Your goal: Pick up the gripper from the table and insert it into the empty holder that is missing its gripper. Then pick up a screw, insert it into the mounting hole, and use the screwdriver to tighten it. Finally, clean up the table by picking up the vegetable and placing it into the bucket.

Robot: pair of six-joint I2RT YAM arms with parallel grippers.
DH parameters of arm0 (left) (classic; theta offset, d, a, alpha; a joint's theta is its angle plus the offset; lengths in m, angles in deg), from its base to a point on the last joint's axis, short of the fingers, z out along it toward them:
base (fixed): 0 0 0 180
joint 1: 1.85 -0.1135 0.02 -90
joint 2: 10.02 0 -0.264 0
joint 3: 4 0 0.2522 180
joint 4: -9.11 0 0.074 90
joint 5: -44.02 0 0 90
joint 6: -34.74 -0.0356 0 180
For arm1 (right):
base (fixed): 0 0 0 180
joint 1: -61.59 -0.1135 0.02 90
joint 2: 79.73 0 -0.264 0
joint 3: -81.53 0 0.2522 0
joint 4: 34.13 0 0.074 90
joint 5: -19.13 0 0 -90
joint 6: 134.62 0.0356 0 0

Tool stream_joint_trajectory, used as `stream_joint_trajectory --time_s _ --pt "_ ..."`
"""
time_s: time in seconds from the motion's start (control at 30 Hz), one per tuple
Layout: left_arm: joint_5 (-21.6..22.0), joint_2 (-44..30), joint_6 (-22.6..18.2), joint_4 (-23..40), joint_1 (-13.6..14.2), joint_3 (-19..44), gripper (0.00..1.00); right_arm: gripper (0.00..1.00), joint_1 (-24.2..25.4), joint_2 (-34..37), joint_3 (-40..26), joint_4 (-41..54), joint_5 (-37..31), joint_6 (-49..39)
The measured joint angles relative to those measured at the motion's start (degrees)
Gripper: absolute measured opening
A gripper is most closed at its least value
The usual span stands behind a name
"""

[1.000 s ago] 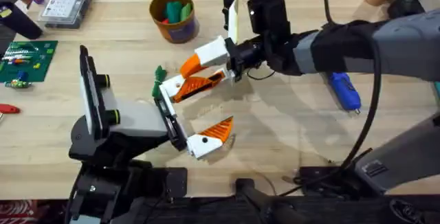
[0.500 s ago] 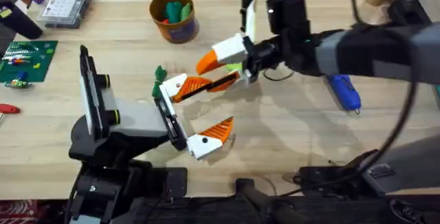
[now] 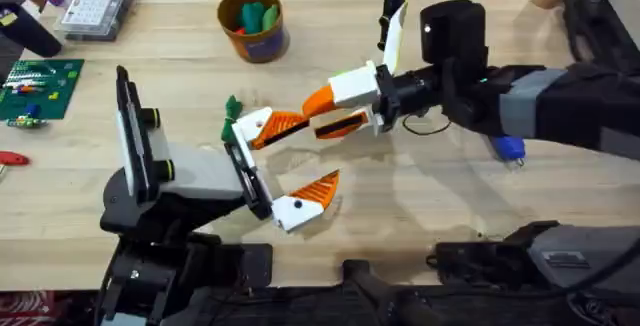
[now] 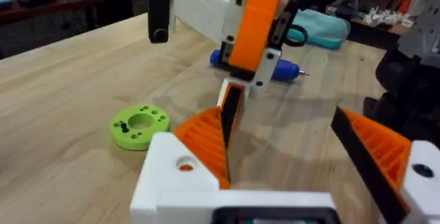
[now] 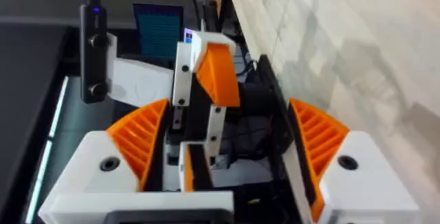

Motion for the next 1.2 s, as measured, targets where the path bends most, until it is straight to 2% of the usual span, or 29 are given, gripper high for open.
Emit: stream_joint_trajectory --time_s 0.37,0.57,0.6,0.67,0.77,0.8,0.9,0.97,1.2 --pt "0.00 0.00 0.02 0.00 0.00 0.00 0.986 0.992 -0.49 7.67 0.48 -19.26 1.59 6.00" --pt "0.00 0.00 0.02 0.00 0.00 0.00 0.986 0.876 -2.31 8.08 0.50 -21.08 2.71 8.25" --pt "0.00 0.00 0.02 0.00 0.00 0.00 0.986 0.816 -2.39 8.08 0.50 -21.12 2.75 8.36" --pt "0.00 0.00 0.01 0.00 0.00 0.00 0.986 0.599 -2.43 8.08 0.50 -21.10 2.91 8.80" --pt "0.00 0.00 0.04 0.00 0.00 0.00 0.986 0.185 -2.43 8.08 0.50 -21.09 3.06 9.32" --pt "0.00 0.00 0.02 0.00 0.00 0.00 0.986 0.146 -2.43 8.08 0.50 -21.07 3.12 9.50" --pt "0.00 -0.02 0.02 0.02 0.00 0.00 0.986 0.113 -2.43 8.08 0.50 -21.19 3.14 9.47" --pt "0.02 -0.02 0.02 0.02 0.00 0.00 0.986 0.019 -2.42 8.06 0.50 -21.38 3.18 9.54" --pt "0.05 0.00 0.02 0.00 0.00 0.00 0.986 0.011 -2.63 8.08 0.50 -21.38 3.01 9.49"
